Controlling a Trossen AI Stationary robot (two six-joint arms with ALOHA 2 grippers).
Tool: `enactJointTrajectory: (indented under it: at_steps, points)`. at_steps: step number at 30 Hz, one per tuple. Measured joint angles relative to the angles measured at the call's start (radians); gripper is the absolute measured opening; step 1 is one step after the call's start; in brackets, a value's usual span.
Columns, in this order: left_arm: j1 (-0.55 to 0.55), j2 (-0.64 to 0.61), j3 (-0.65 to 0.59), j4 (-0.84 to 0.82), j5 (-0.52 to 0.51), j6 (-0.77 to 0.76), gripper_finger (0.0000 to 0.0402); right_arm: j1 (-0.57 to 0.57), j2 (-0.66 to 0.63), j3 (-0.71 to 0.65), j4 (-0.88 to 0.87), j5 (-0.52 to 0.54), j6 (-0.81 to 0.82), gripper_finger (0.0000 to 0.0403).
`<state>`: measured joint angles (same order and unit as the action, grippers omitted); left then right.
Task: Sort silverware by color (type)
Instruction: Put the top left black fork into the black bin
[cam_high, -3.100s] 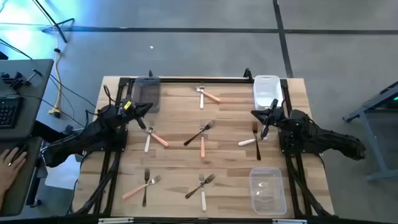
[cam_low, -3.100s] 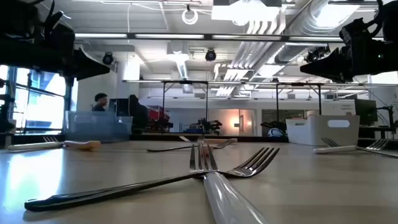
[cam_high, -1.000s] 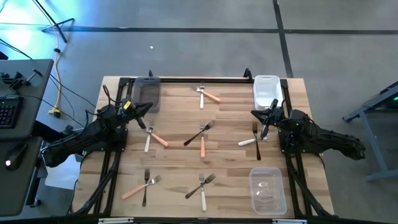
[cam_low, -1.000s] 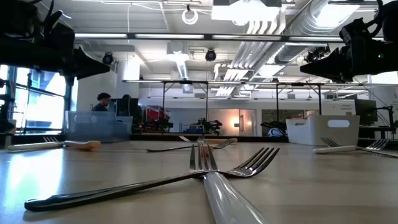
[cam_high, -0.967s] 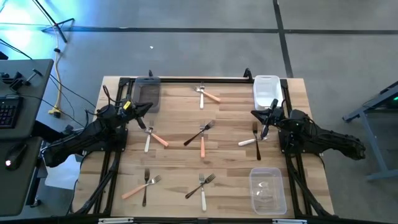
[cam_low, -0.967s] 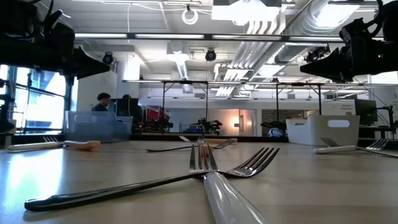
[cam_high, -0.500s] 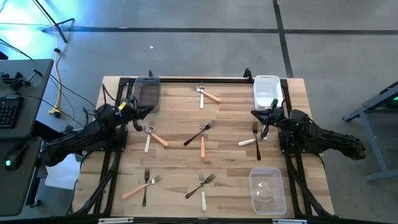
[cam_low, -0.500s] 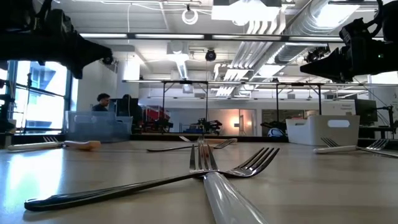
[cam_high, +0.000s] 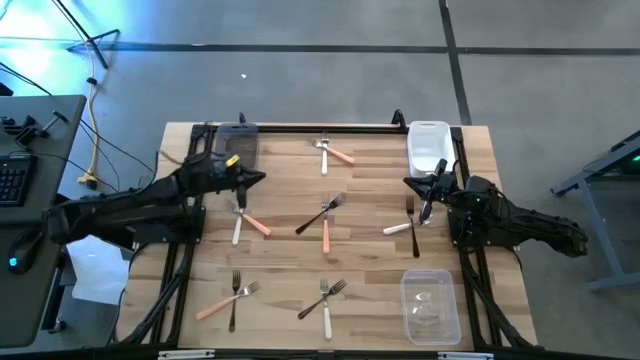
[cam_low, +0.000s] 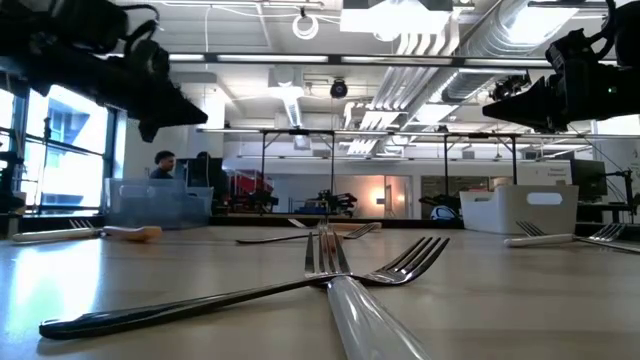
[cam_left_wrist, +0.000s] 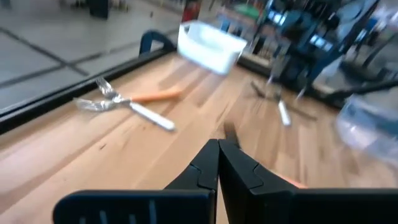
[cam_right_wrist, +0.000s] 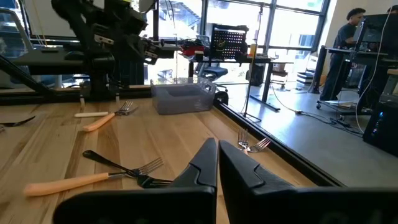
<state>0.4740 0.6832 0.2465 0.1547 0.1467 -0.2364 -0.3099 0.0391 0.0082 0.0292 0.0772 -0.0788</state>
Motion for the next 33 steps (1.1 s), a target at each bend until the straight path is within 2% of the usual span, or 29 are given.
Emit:
enactJointTrajectory:
  at_steps: [8,15,17,24,33]
  points:
    - [-0.001,0.364,0.204,0.002,0.092,0.097,0.0000,0.000,0.000,0.000,0.000,0.000,0.000,0.0000]
    - [-0.055,0.572,0.333,-0.012,0.111,0.117,0.0000,0.000,0.000,0.000,0.000,0.000,0.000,0.0000]
    - [-0.087,0.604,0.368,-0.041,0.090,0.122,0.0000,0.000,0.000,0.000,0.000,0.000,0.000,0.0000]
    - [-0.245,0.715,0.538,-0.324,-0.132,0.167,0.0000,0.000,0.000,0.000,0.000,0.000,0.000,0.0000]
    - [-0.320,0.823,0.639,-0.357,-0.137,0.040,0.0022,0.000,0.000,0.000,0.000,0.000,0.000,0.0000]
